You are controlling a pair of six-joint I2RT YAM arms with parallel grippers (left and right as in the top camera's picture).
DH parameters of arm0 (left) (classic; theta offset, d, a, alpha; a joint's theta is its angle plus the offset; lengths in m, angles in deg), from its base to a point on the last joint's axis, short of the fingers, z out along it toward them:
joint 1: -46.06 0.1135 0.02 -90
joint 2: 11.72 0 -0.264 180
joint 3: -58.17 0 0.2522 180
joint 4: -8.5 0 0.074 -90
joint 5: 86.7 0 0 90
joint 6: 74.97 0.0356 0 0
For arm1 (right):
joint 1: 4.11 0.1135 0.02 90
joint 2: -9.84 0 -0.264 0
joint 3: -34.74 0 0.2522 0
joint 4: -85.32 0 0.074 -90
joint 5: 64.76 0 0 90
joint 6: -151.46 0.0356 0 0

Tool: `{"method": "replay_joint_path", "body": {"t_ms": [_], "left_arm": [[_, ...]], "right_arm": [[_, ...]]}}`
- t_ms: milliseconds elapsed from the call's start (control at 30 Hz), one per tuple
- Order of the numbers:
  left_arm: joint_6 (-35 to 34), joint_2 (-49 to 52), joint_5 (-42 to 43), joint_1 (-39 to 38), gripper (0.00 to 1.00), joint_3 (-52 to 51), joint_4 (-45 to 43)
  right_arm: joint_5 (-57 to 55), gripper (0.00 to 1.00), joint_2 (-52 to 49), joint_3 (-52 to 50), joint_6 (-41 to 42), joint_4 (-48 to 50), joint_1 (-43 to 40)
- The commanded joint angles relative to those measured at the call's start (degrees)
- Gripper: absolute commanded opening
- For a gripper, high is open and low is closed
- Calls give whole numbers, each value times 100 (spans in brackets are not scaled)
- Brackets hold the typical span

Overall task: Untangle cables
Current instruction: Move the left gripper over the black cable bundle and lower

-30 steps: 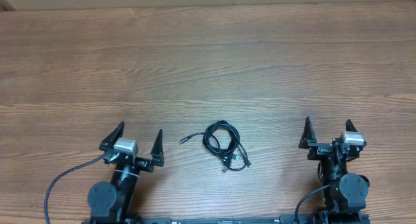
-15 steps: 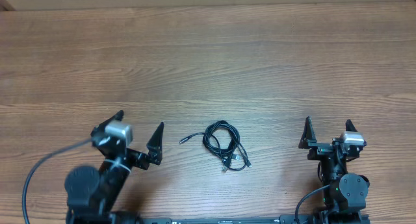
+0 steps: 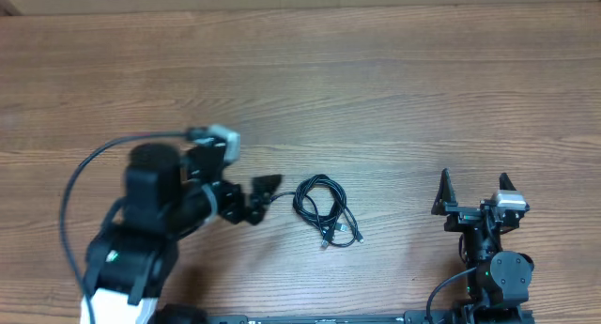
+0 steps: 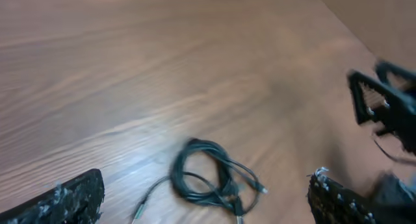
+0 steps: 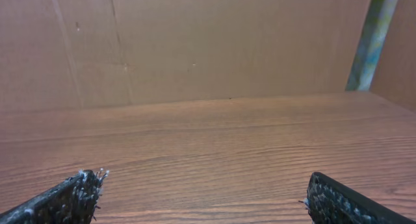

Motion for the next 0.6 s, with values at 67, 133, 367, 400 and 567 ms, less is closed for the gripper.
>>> {"method": "replay_joint_path", "body": {"t_ms": [67,133,367,400,567], "left_arm": [[280,850,-951,-1392,100,240,-380],[415,1263,-1241,-1735,100,240,-640],[-42,2879,-2100,-1884,100,240,-754],[-535,3067,-2505,-1832,100,240,-745],[-1178,3801,-2881,-1626,74,240,-876]], "right_arm": [[42,100,9,-61,-48,35,22],[42,100,9,-61,-46,35,24],[42,100,9,-61,-48,35,24],[42,100,9,-61,-48,35,24],[42,100,9,-61,-48,35,24]]}}
